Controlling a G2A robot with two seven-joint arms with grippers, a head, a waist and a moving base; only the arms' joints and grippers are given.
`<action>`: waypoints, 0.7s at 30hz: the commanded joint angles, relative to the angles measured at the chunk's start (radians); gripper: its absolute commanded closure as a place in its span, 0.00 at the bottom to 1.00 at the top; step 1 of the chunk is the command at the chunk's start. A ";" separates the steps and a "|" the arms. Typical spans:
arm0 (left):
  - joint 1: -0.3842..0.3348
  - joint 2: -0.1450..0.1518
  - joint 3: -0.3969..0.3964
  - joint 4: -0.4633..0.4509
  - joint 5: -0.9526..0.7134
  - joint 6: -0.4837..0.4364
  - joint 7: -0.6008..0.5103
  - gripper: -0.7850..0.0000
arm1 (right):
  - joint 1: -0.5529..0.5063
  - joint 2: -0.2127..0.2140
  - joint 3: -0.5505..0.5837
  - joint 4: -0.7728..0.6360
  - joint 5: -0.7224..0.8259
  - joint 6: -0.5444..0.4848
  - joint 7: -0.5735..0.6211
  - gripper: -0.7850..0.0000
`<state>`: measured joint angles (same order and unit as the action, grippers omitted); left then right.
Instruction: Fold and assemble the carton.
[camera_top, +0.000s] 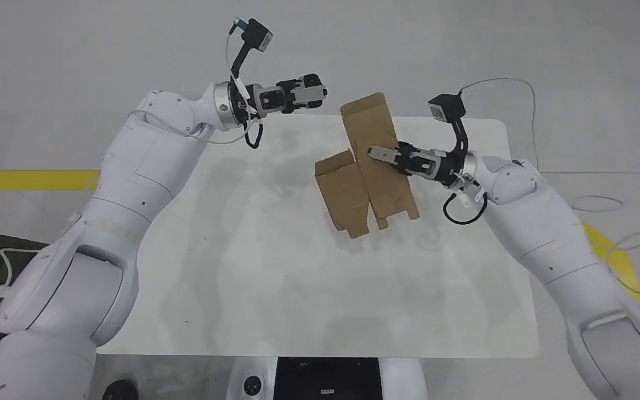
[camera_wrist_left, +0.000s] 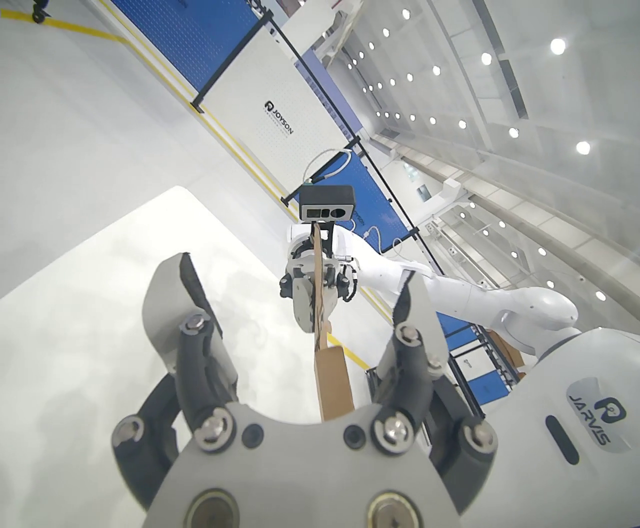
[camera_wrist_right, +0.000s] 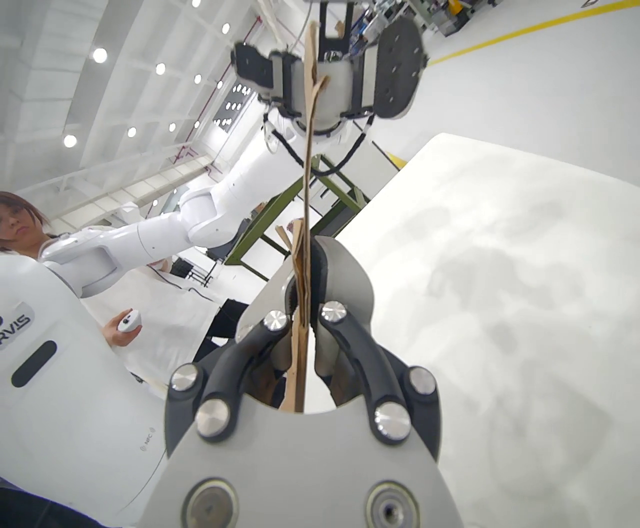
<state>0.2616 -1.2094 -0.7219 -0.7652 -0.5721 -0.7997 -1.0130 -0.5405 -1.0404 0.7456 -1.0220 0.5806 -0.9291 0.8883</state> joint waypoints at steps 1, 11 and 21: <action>0.008 -0.003 -0.003 0.007 0.000 0.002 0.011 0.00 | 0.006 -0.005 0.009 0.035 0.010 0.017 -0.028 1.00; 0.071 -0.021 0.003 -0.066 0.009 0.021 0.029 0.00 | -0.007 -0.038 0.042 0.054 -0.118 0.143 -0.358 1.00; 0.089 -0.043 0.010 -0.049 0.047 0.050 0.050 0.00 | -0.026 -0.067 0.068 0.005 -0.177 0.200 -0.509 1.00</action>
<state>0.3500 -1.2505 -0.7105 -0.8188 -0.5259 -0.7557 -0.9690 -0.5651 -1.1056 0.8104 -1.0162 0.4052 -0.7306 0.3836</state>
